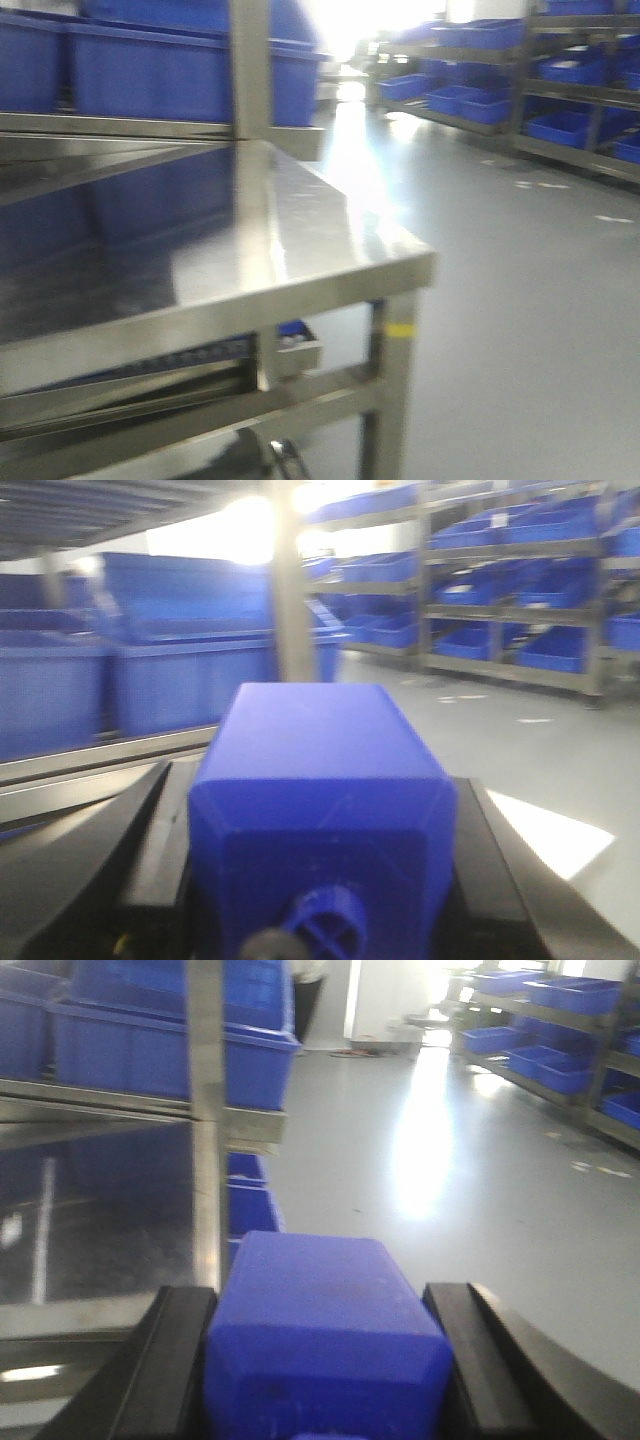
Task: Pick and sort blue part to right shelf
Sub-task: 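Drive the base away from the table holding both blue parts, then drive the base up to the shelf of blue bins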
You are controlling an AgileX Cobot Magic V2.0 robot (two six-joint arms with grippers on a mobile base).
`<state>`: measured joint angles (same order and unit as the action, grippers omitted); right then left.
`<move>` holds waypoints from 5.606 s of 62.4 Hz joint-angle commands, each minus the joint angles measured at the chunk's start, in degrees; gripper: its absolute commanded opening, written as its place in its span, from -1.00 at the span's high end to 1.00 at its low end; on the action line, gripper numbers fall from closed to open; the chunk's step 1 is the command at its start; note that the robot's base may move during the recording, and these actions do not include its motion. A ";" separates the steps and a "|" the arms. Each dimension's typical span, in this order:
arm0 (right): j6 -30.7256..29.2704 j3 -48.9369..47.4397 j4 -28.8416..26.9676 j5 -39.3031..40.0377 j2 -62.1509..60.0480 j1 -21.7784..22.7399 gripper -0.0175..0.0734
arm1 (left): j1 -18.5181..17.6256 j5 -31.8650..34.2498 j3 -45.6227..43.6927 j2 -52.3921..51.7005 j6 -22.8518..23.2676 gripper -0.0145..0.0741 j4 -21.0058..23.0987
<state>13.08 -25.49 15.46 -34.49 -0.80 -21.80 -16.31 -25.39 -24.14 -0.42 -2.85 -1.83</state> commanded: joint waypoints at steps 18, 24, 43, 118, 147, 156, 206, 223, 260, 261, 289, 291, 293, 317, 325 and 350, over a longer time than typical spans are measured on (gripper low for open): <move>-0.42 -1.53 1.41 5.27 0.72 -0.16 -0.01 | -0.25 5.25 -1.42 0.18 0.11 -0.04 0.05; -0.42 -1.53 1.41 5.27 0.72 -0.16 -0.01 | -0.25 5.25 -1.42 0.18 0.11 -0.04 0.05; -0.42 -1.53 1.41 5.27 0.72 -0.16 -0.01 | -0.25 5.25 -1.42 0.18 0.11 -0.04 0.05; -0.42 -1.53 1.41 5.27 0.72 -0.09 -0.01 | -0.25 5.25 -1.42 0.18 0.11 -0.04 0.05; -0.42 -1.53 1.41 5.27 0.72 -0.09 -0.01 | -0.25 5.25 -1.42 0.18 0.11 -0.04 0.05; -0.42 -1.53 1.41 5.27 0.72 -0.09 -0.01 | -0.25 5.25 -1.42 0.18 0.11 -0.04 0.05; -0.42 -1.53 1.41 5.28 0.72 -0.09 -0.01 | -0.25 5.25 -1.42 0.18 0.11 -0.04 0.05; -0.42 -1.53 1.41 5.28 0.72 -0.09 -0.01 | -0.25 5.25 -1.42 0.18 0.11 -0.04 0.05; -0.42 -1.53 1.41 5.24 0.72 -0.09 -0.01 | -0.37 5.25 -1.42 0.18 0.11 -0.04 0.05; -0.42 -1.53 1.41 5.24 0.72 -0.09 -0.01 | -0.37 5.25 -1.42 0.18 0.11 -0.04 0.05; -0.42 -1.53 1.41 5.28 0.66 -0.15 -0.01 | -0.37 5.25 -1.42 0.18 0.11 -0.04 0.05; -0.42 -1.53 1.41 5.28 0.66 -0.15 -0.01 | -0.37 5.25 -1.42 0.18 0.11 -0.04 0.05; -0.42 -1.53 1.41 5.28 0.66 -0.15 -0.01 | -0.37 5.25 -1.42 0.18 0.11 -0.04 0.05; -0.42 -1.53 1.41 5.28 0.66 -0.15 -0.01 | -0.37 5.25 -1.42 0.18 0.11 -0.04 0.05; -0.42 -1.53 1.41 5.28 0.66 -0.15 -0.01 | -0.37 5.25 -1.42 0.18 0.11 -0.04 0.05; -0.42 -1.53 1.41 5.27 0.66 -0.15 -0.01 | -0.37 5.25 -1.42 0.18 0.11 -0.04 0.05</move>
<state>12.96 -25.49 15.77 -34.60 -0.80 -21.80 -16.31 -25.39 -24.14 -0.42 -2.85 -1.83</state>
